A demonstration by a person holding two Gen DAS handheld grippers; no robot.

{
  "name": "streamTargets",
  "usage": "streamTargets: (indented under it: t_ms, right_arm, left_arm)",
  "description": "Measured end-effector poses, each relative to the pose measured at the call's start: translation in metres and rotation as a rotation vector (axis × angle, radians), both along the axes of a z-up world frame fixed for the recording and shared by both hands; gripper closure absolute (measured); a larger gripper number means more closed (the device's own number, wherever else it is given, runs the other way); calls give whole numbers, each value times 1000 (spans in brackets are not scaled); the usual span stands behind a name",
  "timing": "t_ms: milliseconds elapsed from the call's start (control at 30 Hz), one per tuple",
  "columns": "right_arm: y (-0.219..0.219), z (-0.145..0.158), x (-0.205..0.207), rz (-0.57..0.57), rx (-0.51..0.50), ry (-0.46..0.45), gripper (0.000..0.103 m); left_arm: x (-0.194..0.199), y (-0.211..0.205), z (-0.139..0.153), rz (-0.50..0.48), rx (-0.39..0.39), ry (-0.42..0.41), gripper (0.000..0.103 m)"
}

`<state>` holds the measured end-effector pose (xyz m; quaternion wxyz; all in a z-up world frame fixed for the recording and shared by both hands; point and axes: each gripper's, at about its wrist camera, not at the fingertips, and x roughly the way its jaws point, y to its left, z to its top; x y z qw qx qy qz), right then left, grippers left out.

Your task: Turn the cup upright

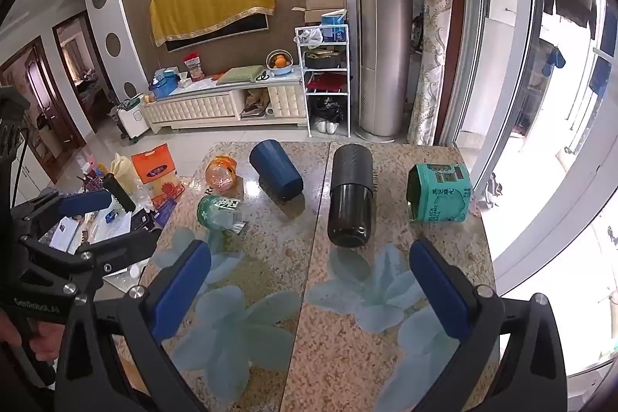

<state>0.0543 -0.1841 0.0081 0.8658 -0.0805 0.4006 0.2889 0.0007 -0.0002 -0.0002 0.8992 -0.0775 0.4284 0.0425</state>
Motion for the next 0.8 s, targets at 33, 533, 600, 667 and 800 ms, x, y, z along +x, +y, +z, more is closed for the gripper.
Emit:
streamTargets:
  t_ms: [33,533,600,667,800]
  right_arm:
    - [1,0,0,0,-15,5,0]
    - [-1,0,-1,-1,5,-6,0]
    - [0,-1,-1,-1,3,-4,0]
    - [-2,0,-1,-3,2,-2,0]
    - [-3,0,-1,-3,3,1,0]
  left_arm:
    - [1,0,0,2,0,0,0]
    - [0,-9,-1,0,2,-15,0]
    - [-3,-1,-2,-2,-11,-13,0]
    - [-3,0,-2,-4,-10,-12,0]
    - [-3,1,-1,-3,-12,-8,0]
